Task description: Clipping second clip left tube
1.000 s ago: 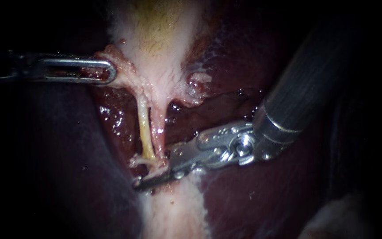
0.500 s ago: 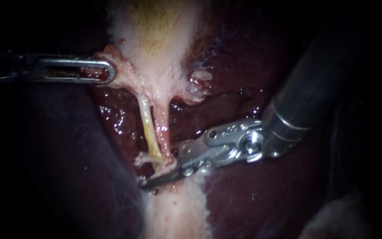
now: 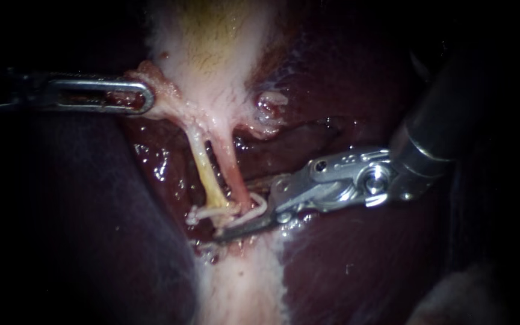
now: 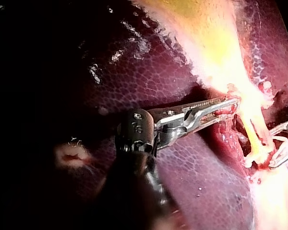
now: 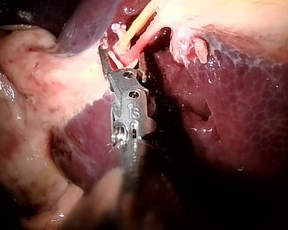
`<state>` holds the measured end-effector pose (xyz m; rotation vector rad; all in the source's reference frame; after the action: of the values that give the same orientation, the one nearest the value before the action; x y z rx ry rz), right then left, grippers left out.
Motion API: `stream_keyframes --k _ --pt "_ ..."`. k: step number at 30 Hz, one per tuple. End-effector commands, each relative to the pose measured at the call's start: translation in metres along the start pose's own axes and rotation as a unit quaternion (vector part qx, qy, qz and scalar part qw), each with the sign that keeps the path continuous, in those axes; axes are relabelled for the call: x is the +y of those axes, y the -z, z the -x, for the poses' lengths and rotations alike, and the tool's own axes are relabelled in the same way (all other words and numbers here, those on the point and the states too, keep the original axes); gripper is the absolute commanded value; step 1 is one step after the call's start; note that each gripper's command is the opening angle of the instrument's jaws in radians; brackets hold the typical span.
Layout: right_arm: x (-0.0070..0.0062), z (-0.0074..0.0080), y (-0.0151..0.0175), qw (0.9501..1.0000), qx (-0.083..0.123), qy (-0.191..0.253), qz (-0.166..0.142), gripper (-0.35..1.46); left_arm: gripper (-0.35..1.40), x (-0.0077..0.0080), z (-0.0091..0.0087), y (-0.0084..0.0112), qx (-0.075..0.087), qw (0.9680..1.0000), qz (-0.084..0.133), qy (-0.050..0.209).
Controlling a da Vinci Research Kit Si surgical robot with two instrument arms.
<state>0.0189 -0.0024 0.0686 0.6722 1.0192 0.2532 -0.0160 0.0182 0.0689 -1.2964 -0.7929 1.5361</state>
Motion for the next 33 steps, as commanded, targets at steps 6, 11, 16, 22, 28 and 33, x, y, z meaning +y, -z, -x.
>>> stream_keyframes --k 6,11,16,22,28,33 --pt "0.0001 0.0001 0.0020 1.0000 0.004 -0.002 0.004 0.48 -0.35 0.0000 0.0000 0.0001 0.000 1.0000 0.001 0.000" --pt "0.0000 -0.0001 0.0029 0.9999 0.009 -0.004 0.004 0.48 -0.35 0.0000 0.0000 0.0001 0.000 1.0000 0.001 0.000" --pt "0.0000 -0.0003 0.0036 0.9999 0.011 -0.005 0.007 0.48 -0.35 0.0000 0.0000 0.0002 0.000 1.0000 0.001 0.000" --pt "-0.0003 -0.0008 0.0045 0.9998 0.018 -0.007 0.006 0.48 -0.35 0.0000 0.0000 0.0002 0.000 1.0000 0.001 0.000" --pt "-0.0013 -0.0014 0.0042 0.9995 0.032 -0.008 0.002 0.49 -0.35 0.0000 0.0000 0.0002 0.000 1.0000 0.001 0.000" --pt "-0.0019 -0.0020 0.0039 0.9993 0.036 -0.009 0.002 0.49 -0.35 -0.0001 0.0000 0.0002 -0.001 1.0000 0.001 0.000"
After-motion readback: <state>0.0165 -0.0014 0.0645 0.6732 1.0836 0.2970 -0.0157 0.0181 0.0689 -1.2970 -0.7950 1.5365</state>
